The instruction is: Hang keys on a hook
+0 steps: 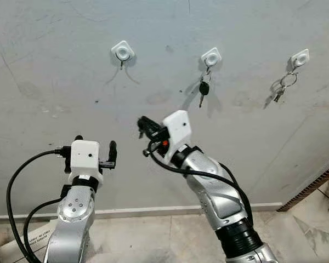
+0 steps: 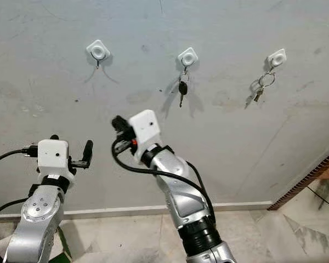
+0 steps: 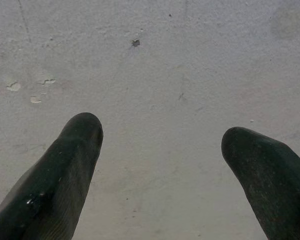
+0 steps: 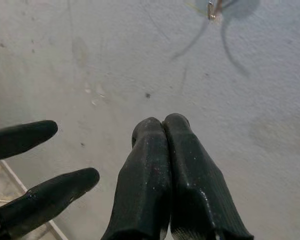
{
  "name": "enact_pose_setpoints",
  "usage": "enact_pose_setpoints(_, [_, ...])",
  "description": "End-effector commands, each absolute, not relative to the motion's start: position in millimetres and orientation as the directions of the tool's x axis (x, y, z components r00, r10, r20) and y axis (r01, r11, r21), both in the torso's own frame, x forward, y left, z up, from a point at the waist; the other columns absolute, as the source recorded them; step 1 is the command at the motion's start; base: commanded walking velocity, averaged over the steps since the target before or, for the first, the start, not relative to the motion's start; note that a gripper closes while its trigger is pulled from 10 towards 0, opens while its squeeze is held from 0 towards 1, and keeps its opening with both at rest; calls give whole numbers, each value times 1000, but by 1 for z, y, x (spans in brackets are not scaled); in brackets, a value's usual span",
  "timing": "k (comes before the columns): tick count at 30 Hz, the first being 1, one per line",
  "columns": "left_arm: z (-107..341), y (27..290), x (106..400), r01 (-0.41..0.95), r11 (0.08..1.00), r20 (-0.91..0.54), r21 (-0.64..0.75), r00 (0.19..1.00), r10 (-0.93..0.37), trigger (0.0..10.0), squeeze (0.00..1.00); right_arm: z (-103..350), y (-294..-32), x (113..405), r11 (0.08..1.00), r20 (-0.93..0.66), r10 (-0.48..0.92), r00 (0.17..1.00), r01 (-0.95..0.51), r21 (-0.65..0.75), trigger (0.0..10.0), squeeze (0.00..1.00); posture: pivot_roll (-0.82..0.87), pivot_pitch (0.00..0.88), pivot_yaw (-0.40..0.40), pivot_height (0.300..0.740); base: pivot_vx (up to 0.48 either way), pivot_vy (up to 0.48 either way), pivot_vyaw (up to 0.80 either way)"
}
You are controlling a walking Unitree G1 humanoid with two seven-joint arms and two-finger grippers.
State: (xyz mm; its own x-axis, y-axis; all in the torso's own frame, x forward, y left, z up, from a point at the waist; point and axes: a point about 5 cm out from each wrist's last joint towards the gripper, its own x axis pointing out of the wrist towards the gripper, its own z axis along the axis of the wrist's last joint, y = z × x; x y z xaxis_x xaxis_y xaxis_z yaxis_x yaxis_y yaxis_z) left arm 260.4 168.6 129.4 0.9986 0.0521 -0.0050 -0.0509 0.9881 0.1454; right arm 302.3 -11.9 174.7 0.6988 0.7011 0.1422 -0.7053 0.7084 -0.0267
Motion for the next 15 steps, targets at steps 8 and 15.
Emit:
enact_pose_setpoints(8, [128,168,256,-50,991,-14,122,999,52,10000,0,173,-29,302,743,140,665,733,-668,-30,10000,0,150,44,-60,740,0,0,0])
enact_pose_setpoints(15, [130,163,259,-30,993,-16,110,999,32,10000,0,172,-32,302,755,134,652,747,-655,-26,10000,0,143,46,-51,740,0,104,0])
